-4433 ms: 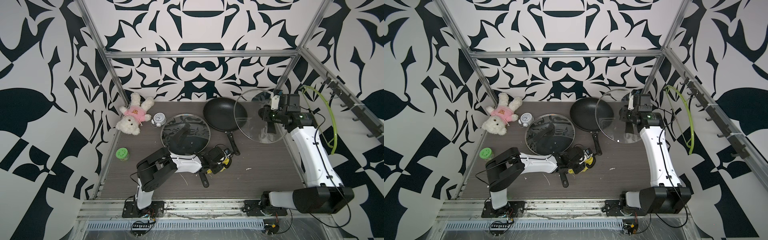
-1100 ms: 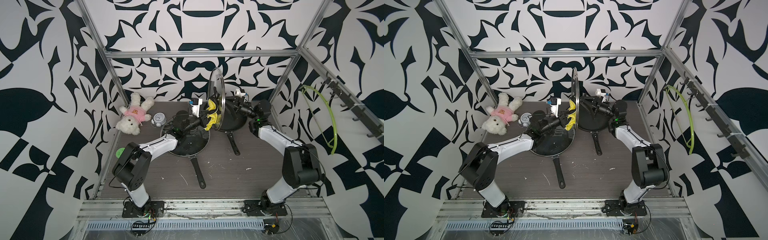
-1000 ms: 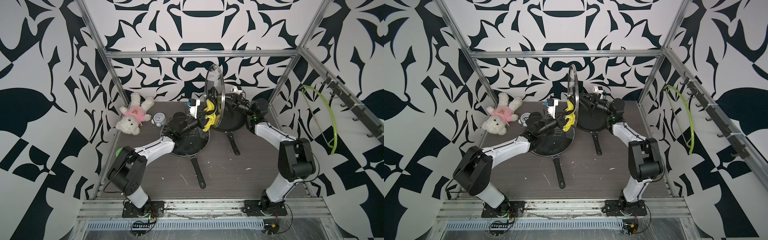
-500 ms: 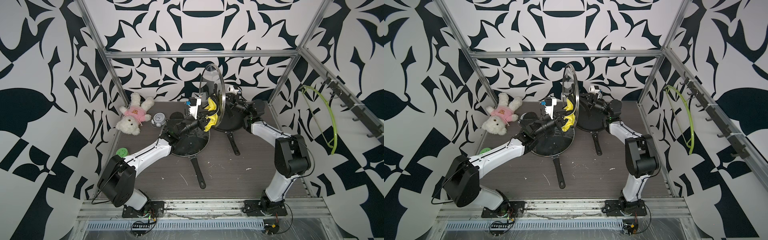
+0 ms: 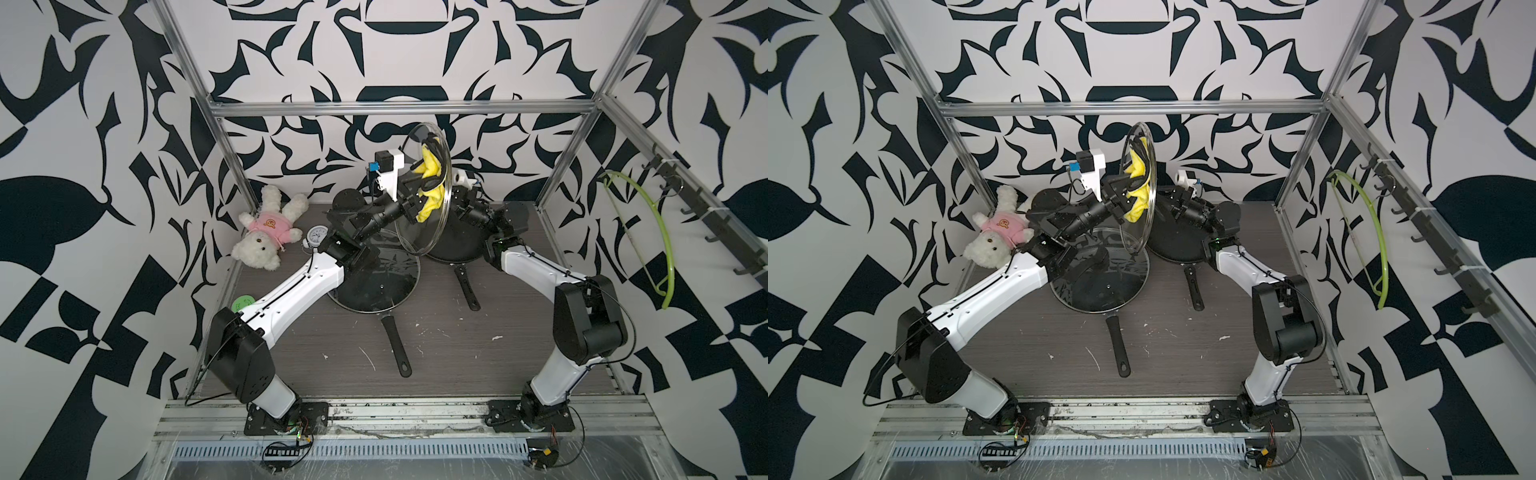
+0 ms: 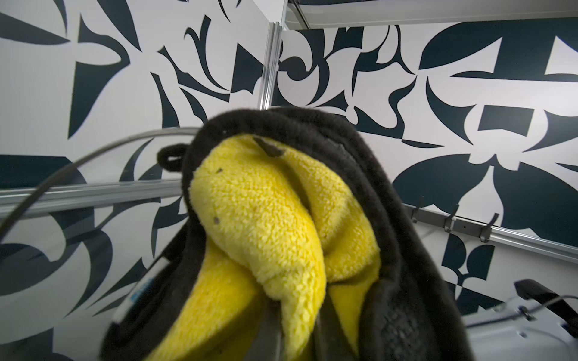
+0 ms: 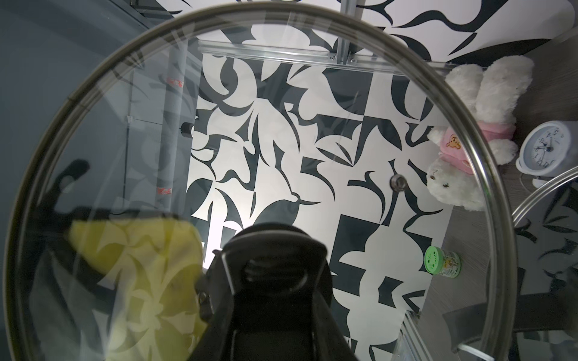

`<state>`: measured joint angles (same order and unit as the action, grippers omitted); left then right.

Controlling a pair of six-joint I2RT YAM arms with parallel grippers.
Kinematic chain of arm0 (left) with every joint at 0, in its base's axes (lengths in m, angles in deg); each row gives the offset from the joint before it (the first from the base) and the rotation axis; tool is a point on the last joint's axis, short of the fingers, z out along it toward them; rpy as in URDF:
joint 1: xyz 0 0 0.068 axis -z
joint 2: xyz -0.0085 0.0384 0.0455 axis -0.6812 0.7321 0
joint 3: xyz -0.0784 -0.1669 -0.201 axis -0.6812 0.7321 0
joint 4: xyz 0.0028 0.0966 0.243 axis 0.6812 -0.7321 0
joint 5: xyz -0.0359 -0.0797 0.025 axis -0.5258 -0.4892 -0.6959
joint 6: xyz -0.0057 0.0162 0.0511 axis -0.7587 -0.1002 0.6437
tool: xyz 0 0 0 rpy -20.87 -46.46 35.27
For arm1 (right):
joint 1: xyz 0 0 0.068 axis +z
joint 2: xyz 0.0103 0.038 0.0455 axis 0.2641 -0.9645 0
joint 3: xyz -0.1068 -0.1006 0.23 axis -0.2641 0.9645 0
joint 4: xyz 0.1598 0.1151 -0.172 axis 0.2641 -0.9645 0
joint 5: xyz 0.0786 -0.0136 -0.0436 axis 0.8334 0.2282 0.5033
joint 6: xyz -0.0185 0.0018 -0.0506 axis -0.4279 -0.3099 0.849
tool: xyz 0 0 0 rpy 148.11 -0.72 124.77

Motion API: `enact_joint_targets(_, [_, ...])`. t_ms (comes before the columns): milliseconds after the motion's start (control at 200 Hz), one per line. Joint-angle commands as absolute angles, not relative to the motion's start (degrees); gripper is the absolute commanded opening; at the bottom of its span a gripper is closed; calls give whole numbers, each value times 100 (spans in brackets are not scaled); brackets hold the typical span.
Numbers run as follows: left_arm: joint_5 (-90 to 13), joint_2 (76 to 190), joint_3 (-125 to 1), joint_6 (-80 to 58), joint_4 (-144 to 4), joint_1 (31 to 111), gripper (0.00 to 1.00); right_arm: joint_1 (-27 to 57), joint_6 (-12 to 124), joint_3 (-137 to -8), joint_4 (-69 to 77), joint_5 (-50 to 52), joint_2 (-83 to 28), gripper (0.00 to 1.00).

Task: Wipe the pot lid with a cloth
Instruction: Wipe the pot lid.

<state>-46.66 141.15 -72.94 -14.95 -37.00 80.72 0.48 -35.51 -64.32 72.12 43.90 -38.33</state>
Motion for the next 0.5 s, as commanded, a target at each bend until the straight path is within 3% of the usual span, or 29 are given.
enact_joint_targets(0, [-4623,14536,-7684,-1283,-4254,7982,0,410,-3116,-6499,8045,4483,-3397,0])
enact_joint_targets(220, [-4462,14988,-8133,-1272,-4514,7507,0,471,-3089,-6433,8073,4466,-3344,0])
enact_joint_targets(495, [-4405,15056,-7688,-1401,-4457,7132,0,482,-3068,-6476,8073,4431,-3277,0])
